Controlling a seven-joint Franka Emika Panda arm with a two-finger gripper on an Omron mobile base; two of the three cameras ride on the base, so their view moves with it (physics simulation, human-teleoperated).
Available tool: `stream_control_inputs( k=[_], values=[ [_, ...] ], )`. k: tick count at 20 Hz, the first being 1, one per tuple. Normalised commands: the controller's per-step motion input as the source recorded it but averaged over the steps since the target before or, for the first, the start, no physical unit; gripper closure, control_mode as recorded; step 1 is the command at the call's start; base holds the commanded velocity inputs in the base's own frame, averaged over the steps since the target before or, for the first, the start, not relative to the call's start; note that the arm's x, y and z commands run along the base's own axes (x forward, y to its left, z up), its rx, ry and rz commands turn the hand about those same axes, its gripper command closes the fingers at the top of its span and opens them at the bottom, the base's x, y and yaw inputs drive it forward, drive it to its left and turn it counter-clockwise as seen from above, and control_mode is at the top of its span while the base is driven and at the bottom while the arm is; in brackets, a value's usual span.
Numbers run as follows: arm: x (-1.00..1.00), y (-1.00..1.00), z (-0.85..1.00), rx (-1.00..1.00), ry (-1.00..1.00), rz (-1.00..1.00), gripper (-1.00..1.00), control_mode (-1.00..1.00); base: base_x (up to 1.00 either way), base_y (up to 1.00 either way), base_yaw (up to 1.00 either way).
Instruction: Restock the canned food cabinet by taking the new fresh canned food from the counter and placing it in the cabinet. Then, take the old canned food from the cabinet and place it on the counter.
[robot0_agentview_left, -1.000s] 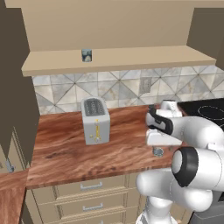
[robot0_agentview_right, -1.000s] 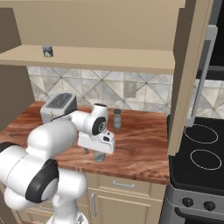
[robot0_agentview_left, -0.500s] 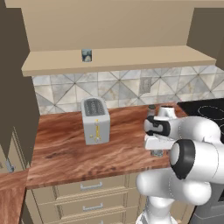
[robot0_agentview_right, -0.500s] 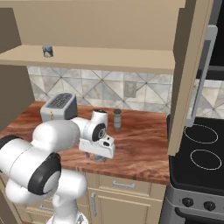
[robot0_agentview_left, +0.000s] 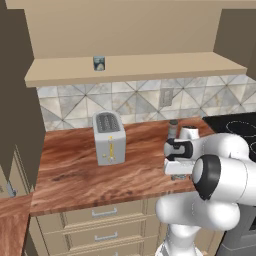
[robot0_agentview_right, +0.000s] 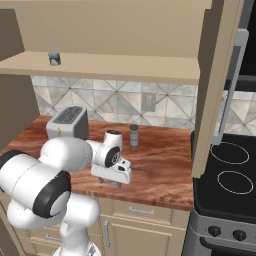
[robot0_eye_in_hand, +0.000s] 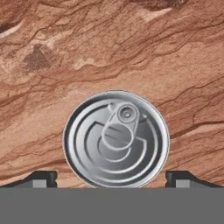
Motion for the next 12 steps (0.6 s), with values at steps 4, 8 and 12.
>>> stream_control_inputs(
  k=[4, 8, 12],
  values=[
    [0.25, 0.00, -0.16, -0.04, -0.06, 0.00, -1.00, -1.00, 0.00, 0.00, 0.00],
    [0.33, 0.00, -0.19, -0.05, -0.04, 0.00, -1.00, -1.00, 0.00, 0.00, 0.00],
    [0.26, 0.00, -0.21, -0.04, -0.04, 0.00, -1.00, -1.00, 0.00, 0.00, 0.00]
  ],
)
